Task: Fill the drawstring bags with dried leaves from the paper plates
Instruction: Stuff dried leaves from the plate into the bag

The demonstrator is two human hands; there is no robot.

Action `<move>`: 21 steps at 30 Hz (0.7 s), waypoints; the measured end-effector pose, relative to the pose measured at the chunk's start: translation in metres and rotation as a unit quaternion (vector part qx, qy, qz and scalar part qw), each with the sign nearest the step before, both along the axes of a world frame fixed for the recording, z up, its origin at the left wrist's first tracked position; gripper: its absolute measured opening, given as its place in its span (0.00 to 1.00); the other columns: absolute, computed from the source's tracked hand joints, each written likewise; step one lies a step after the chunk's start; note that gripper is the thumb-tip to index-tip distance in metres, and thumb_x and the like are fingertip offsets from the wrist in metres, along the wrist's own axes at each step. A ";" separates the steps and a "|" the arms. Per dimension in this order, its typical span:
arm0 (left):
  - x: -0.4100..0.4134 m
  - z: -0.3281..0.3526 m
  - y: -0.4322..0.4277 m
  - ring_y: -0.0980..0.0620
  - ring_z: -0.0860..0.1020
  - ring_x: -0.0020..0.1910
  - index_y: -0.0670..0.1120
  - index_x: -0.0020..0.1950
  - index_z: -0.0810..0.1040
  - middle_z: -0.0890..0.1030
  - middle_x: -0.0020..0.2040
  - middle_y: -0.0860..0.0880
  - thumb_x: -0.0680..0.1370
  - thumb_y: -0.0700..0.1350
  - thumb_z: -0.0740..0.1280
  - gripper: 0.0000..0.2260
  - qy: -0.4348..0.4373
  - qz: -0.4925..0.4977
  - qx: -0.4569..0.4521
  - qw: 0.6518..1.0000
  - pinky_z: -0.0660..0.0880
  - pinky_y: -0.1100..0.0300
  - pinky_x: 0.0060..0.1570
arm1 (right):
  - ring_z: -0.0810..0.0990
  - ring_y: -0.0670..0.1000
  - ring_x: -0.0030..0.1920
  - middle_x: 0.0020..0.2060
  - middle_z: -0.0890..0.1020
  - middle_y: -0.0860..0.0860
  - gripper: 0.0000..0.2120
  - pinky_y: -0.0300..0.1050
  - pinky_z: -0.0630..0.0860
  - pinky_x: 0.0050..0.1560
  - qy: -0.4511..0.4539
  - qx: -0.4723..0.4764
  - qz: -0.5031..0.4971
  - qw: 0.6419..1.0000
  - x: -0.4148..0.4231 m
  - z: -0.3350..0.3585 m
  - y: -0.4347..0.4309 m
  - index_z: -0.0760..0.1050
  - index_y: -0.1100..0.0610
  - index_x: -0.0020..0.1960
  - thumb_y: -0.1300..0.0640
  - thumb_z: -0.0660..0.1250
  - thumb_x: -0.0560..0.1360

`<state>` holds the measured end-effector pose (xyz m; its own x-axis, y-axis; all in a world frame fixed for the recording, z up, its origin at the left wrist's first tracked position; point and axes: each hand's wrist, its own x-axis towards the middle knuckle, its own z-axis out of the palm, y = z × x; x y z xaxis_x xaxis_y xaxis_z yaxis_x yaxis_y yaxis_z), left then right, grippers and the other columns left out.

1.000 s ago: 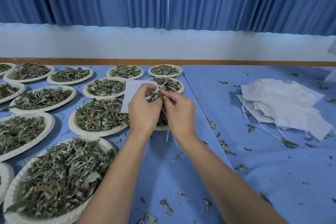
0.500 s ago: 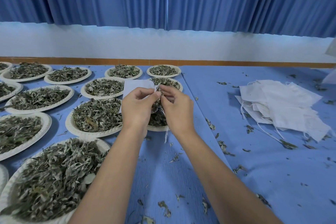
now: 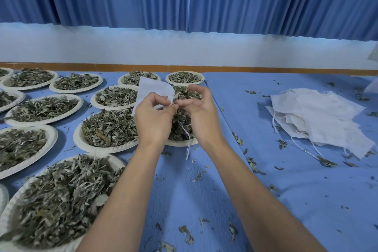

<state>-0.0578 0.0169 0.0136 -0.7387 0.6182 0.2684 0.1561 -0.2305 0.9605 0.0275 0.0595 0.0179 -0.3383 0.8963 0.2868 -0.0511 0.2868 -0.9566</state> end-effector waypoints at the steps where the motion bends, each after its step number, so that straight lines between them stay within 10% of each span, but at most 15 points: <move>1: -0.001 -0.001 0.000 0.73 0.77 0.35 0.47 0.34 0.72 0.79 0.42 0.56 0.70 0.34 0.73 0.13 0.007 -0.001 -0.001 1.000 0.71 0.77 0.35 | 0.79 0.43 0.51 0.39 0.84 0.39 0.17 0.41 0.73 0.55 -0.007 0.008 0.001 1.000 0.001 0.000 0.001 0.72 0.49 0.56 0.66 0.57 0.74; 5: -0.003 0.002 -0.003 0.65 0.79 0.37 0.48 0.37 0.72 0.80 0.42 0.51 0.70 0.33 0.73 0.14 -0.003 -0.022 0.021 1.000 0.71 0.75 0.34 | 0.76 0.33 0.38 0.41 0.83 0.41 0.13 0.26 0.68 0.39 -0.018 0.070 -0.038 0.997 0.006 0.002 0.004 0.73 0.46 0.52 0.63 0.60 0.76; 21: -0.016 0.010 -0.020 0.55 0.81 0.37 0.50 0.46 0.71 0.86 0.45 0.48 0.71 0.31 0.71 0.15 -0.097 -0.197 0.014 0.975 0.71 0.62 0.33 | 0.77 0.39 0.33 0.29 0.80 0.39 0.12 0.35 0.77 0.41 -0.033 0.064 0.048 0.996 0.022 0.006 0.021 0.79 0.47 0.40 0.63 0.66 0.76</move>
